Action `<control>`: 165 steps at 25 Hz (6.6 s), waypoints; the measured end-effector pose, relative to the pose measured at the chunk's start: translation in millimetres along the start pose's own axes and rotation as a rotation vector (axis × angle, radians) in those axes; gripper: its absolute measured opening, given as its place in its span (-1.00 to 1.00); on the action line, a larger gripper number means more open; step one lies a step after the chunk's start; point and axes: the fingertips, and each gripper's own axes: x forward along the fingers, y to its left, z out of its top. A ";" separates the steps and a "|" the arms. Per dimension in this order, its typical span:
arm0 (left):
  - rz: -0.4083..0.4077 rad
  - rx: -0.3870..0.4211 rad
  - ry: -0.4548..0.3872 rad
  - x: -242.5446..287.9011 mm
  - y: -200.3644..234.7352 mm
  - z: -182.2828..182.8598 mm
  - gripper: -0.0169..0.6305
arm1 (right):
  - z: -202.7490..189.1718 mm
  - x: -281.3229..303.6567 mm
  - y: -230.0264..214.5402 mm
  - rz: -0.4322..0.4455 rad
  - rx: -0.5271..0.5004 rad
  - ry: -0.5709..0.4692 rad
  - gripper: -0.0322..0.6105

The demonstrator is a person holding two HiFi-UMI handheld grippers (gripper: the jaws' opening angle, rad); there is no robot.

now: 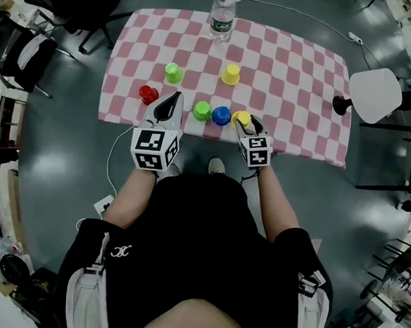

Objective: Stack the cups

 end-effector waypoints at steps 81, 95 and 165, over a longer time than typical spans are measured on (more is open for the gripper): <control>0.418 -0.092 -0.130 -186.5 247.2 0.1 -0.90 | 245.3 81.6 312.2 0.273 -0.170 -0.394 -0.17; 0.436 -0.086 -0.097 -201.6 268.5 -14.0 -0.90 | 170.5 150.6 300.1 0.196 -0.123 -0.191 -0.12; -0.080 0.005 -0.025 -71.1 107.9 -12.1 -0.90 | 140.3 -26.3 96.4 -0.221 0.065 -0.169 -0.23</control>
